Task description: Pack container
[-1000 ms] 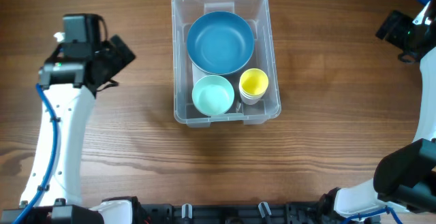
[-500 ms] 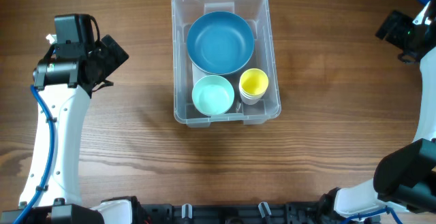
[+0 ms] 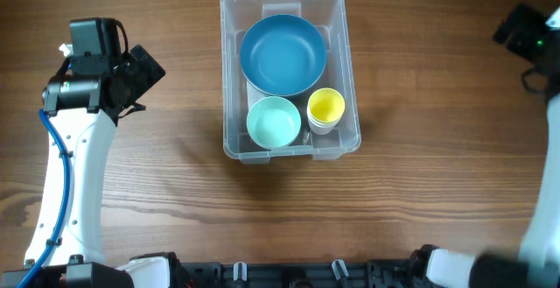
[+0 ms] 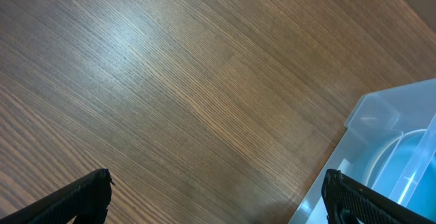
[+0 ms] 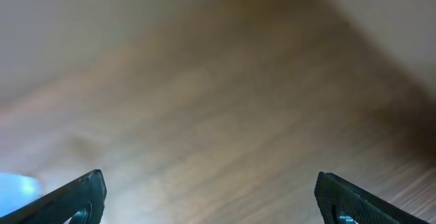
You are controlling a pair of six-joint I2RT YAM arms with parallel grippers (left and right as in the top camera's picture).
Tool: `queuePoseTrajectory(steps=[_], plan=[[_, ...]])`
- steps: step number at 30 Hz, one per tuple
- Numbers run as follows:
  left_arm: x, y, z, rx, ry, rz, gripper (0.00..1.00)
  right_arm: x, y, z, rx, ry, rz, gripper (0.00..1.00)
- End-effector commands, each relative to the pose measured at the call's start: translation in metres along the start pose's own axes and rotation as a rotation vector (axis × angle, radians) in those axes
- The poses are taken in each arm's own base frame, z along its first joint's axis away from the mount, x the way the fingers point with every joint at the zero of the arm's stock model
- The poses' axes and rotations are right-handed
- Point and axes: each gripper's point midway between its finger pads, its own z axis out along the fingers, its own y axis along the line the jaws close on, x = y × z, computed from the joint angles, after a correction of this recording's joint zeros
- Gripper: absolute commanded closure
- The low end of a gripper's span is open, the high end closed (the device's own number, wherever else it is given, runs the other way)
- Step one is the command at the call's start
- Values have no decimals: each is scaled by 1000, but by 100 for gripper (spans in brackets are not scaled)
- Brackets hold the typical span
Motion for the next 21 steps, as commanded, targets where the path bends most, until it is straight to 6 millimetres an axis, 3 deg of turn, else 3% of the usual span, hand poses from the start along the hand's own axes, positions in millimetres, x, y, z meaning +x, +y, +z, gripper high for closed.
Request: queuePoseTrajectory(steps=[1, 3, 4, 8, 12, 15, 17, 21], plan=[[-11, -1, -9, 6, -40, 4, 0, -34, 21, -120, -118, -272, 1, 0], [-11, -1, -9, 6, -40, 3, 0, -36, 30, -181, -189, -397, -9, 0], [-11, -1, -9, 6, -40, 4, 0, -35, 31, -201, -213, -436, -11, 0], [-11, -1, -9, 6, -40, 4, 0, -18, 27, -305, -353, -647, -14, 0], [-11, -1, -9, 6, -40, 4, 0, 6, 12, -369, -455, -778, -10, 0], [-11, -1, -9, 6, -40, 4, 0, 29, -3, -395, -501, -816, -6, 0], [-11, -1, -9, 6, -40, 4, 0, 50, -13, -402, -523, -802, -13, 0], [-11, -1, -9, 6, -40, 4, 0, 89, -24, -388, -517, -694, -48, 0]])
